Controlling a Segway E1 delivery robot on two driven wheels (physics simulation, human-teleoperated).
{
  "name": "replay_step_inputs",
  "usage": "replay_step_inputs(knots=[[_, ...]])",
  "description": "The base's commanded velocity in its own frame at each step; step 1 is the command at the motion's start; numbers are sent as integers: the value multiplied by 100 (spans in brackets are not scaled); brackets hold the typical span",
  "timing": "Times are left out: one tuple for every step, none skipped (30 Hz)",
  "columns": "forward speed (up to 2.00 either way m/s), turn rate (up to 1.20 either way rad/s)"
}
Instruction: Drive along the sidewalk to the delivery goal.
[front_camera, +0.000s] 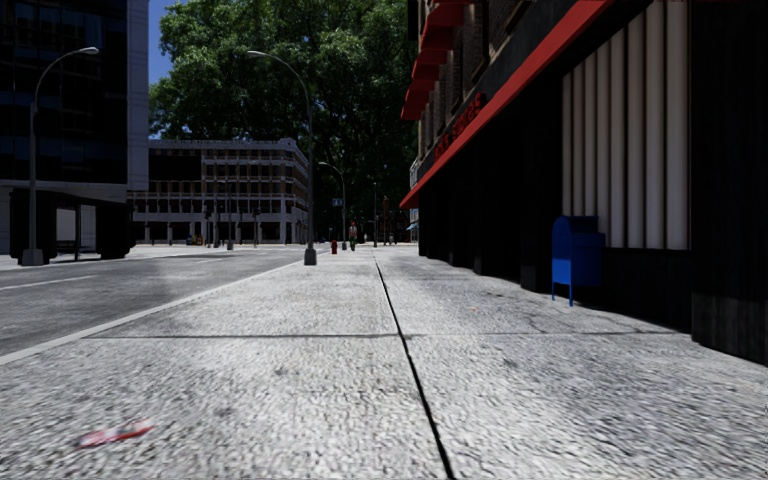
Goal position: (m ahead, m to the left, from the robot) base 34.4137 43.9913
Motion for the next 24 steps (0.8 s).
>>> replay_step_inputs(knots=[[200, 0], [200, 0], [200, 0], [200, 0], [200, 0], [200, 0], [200, 0], [200, 0], [200, 0], [200, 0], [200, 0], [200, 0], [200, 0], [200, 0], [200, 0], [200, 0], [200, 0], [200, 0], [200, 0], [200, 0], [200, 0], [200, 0], [200, 0], [200, 0]])
